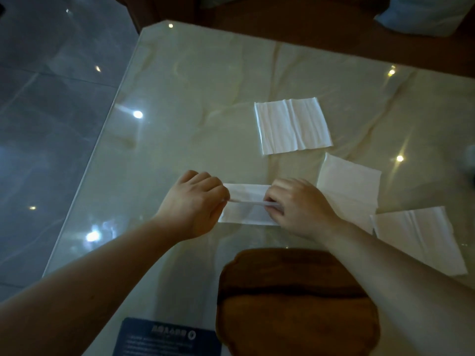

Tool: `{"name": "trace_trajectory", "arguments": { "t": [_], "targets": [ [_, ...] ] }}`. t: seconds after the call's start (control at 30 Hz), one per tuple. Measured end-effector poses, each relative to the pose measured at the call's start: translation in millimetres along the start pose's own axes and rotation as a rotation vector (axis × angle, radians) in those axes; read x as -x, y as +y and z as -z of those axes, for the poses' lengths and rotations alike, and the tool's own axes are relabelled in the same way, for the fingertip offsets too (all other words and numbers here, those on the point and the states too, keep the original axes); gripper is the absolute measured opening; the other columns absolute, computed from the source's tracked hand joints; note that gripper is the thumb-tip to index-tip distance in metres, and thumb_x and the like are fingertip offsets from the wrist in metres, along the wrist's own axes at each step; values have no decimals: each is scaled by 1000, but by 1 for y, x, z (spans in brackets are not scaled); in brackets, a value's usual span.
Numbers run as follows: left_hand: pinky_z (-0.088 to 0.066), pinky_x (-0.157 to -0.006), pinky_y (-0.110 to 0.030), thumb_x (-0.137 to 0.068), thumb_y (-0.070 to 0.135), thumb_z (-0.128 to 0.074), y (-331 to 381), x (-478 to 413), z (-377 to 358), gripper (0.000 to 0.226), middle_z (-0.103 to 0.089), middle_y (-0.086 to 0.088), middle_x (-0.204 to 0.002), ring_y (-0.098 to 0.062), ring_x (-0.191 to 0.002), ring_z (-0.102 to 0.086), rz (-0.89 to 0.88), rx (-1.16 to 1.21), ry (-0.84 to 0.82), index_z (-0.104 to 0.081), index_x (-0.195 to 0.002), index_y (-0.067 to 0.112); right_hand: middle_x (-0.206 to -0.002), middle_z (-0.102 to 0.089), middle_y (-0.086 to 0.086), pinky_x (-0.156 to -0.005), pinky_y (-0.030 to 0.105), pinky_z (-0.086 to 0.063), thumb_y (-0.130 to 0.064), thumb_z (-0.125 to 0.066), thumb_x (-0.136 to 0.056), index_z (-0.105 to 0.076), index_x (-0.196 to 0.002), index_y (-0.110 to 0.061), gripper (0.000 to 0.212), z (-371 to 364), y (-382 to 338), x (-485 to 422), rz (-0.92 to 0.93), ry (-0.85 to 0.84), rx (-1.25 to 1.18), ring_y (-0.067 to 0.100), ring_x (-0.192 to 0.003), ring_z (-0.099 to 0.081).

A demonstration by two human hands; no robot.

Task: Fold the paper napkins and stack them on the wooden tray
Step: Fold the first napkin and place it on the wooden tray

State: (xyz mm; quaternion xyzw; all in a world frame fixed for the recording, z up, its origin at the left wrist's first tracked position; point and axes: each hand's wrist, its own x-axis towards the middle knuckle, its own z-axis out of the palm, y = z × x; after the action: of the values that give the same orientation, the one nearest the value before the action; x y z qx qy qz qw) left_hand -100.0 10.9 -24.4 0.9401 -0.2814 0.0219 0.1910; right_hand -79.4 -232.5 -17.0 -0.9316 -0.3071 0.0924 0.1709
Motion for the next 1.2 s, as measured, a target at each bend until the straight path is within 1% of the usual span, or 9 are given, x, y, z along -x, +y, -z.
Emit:
{"name": "trace_trajectory", "arguments": {
  "t": [0.23, 0.37, 0.47, 0.57, 0.73, 0.9, 1.0, 1.1, 1.2],
  "targets": [
    [-47, -71, -37, -83, 34, -60, -2, 10, -3, 19, -69, -3, -86, -24, -77, -62, 55, 102, -85, -66, -89, 16, -79, -58, -7, -63, 29, -46, -47, -60, -80, -60, -80, -22, 26, -8, 4, 23, -118, 14, -186, 11, -72, -55],
    [-48, -74, -38, -86, 26, -59, -10, -10, -7, 15, -68, -5, -94, -29, -84, -63, 183, 73, -72, -64, -96, 17, -85, -57, -3, -64, 36, -50, -35, -59, -85, -61, -88, -21, 15, -4, 17, 13, -287, 109, -219, 14, -76, -55],
    [-46, -84, -41, -88, 32, -57, -13, -26, -14, 28, -63, -5, -112, -29, -101, -59, 323, 33, -110, -59, -113, 20, -99, -56, -2, -72, 36, -50, -33, -62, -85, -61, -102, -19, 22, -6, 23, 0, -384, 73, -170, 16, -87, -56],
    [-44, -89, -43, -87, 37, -57, -10, -34, -22, 35, -55, -5, -118, -28, -109, -53, 354, -39, -207, -53, -120, 25, -98, -53, -1, -68, 33, -45, -34, -63, -84, -61, -94, -21, 17, -9, 22, -9, -408, 15, -131, 17, -87, -55],
    [-44, -80, -39, -90, 29, -52, -2, -39, -20, 13, -56, -4, -102, -26, -98, -53, 351, -42, -215, -61, -98, 24, -88, -52, -3, -66, 35, -49, -31, -63, -84, -60, -79, -22, 11, -8, 15, -6, -396, 11, -170, 17, -79, -55],
    [-48, -67, -28, -86, 23, -61, 6, -29, -2, 8, -61, 11, -78, -15, -77, -62, 494, 402, -143, -59, -81, 28, -76, -64, -13, -60, 18, -45, -33, -67, -81, -57, -72, -35, 14, 9, 2, 18, -477, 100, -458, -1, -72, -60],
    [-50, -56, -23, -83, 20, -66, 21, -18, 15, 20, -64, 15, -76, -6, -64, -65, 547, 546, -112, -56, -73, 35, -76, -68, -6, -67, 33, -56, -26, -71, -80, -62, -74, -28, 11, 25, -8, 42, -513, 160, -598, 7, -73, -65],
    [-60, -57, -31, -82, 15, -69, 44, -5, 25, 18, -67, 9, -81, -10, -58, -69, 603, 739, -91, -61, -74, 29, -74, -70, -2, -71, 40, -58, -22, -73, -78, -63, -75, -27, 11, 39, -19, 73, -518, 189, -650, 16, -73, -68],
    [-61, -60, -39, -82, 13, -69, 70, 8, 26, 19, -66, 8, -83, -12, -58, -70, 621, 772, -122, -61, -75, 29, -63, -66, -8, -60, 24, -52, -21, -72, -79, -62, -77, -27, 12, 44, -26, 107, -519, 187, -671, 10, -57, -61]
  ]
}}
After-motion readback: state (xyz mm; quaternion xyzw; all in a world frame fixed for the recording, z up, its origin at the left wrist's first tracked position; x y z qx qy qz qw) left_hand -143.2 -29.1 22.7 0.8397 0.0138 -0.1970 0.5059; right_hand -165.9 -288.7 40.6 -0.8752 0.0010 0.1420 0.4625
